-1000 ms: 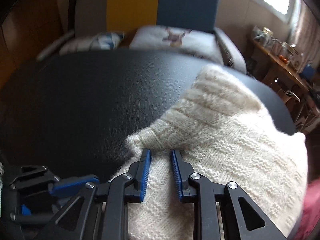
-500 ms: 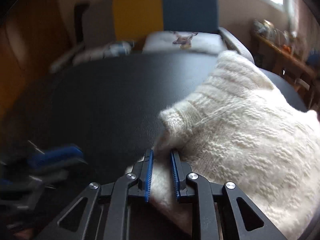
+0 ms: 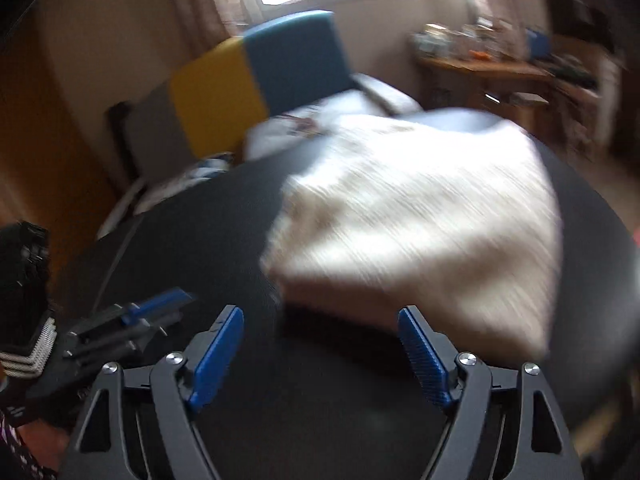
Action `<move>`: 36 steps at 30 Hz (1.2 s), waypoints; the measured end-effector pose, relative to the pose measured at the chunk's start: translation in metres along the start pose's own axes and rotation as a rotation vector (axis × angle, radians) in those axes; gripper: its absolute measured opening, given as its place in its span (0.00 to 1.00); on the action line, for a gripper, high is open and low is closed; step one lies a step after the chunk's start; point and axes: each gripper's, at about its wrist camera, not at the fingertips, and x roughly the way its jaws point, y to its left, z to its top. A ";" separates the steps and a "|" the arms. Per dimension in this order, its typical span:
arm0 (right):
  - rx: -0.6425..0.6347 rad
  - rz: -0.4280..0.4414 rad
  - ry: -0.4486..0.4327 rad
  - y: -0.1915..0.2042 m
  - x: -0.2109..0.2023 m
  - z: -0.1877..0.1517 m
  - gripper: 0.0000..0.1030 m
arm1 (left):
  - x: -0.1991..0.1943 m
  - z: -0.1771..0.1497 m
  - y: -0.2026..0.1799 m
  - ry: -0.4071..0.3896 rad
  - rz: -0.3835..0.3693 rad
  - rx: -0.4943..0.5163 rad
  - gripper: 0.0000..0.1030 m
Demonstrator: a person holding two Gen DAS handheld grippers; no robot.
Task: Fold clothes
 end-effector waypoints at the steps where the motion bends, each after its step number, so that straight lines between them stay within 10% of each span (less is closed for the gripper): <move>1: 0.027 -0.023 0.013 -0.002 -0.004 -0.006 0.83 | -0.003 -0.001 -0.006 -0.002 0.016 0.019 0.22; 10: 0.115 -0.153 0.017 -0.003 -0.032 -0.022 0.99 | -0.038 -0.011 -0.043 -0.040 0.043 0.149 0.22; 36: 0.106 -0.239 -0.018 -0.001 -0.042 -0.023 1.00 | -0.039 -0.016 -0.056 0.015 0.095 0.194 0.22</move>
